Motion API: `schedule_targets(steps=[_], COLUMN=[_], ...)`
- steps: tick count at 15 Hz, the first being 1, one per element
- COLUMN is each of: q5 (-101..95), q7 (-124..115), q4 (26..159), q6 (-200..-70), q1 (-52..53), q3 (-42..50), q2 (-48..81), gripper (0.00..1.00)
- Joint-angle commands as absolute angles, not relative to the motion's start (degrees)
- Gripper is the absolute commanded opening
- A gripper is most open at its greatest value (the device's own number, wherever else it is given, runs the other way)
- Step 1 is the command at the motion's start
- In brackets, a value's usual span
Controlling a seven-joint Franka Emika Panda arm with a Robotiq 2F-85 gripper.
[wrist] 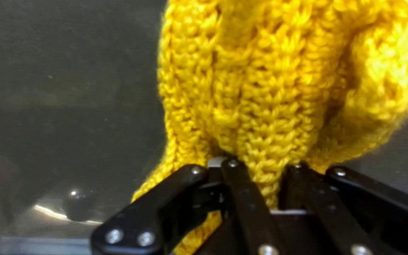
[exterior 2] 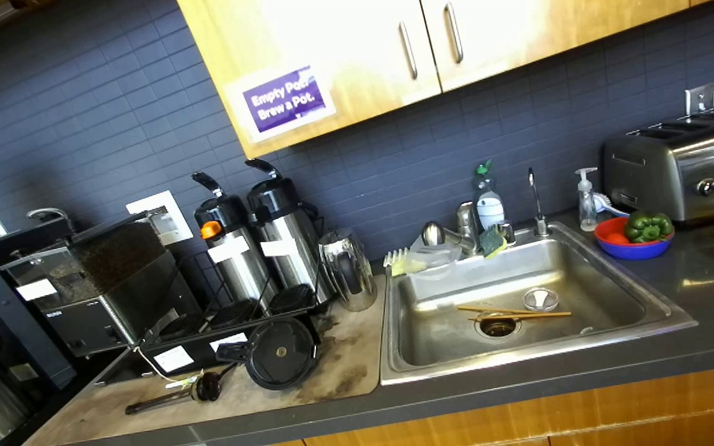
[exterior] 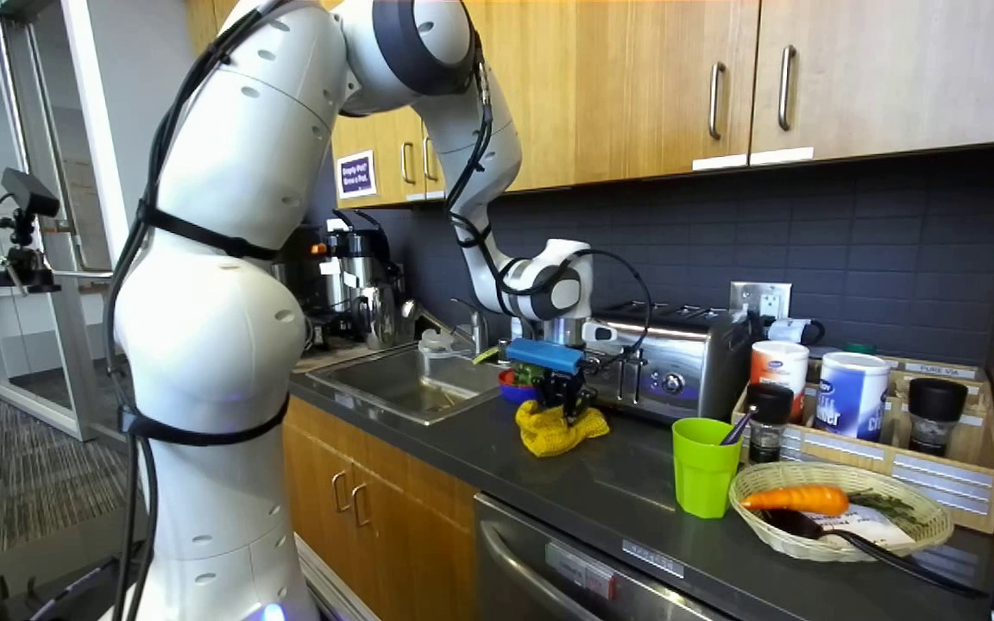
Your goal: Use the yellow towel to wipe the kitchen counter surface
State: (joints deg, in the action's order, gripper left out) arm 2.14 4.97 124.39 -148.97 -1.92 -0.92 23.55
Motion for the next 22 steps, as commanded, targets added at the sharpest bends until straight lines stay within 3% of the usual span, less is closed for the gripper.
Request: schedule_targets(steps=[1, 9, 22], q5=[-2.2, -8.5, 3.1], q7=[4.6, 3.4, 5.0], q4=[123.2, 119.3, 113.8], q6=[-147.6, -144.1, -143.8], q1=[1.9, 5.7, -7.8], q3=[-1.8, -1.2, 2.3], q2=[28.8, 30.9, 32.0], gripper=[0.05, 0.05, 0.05])
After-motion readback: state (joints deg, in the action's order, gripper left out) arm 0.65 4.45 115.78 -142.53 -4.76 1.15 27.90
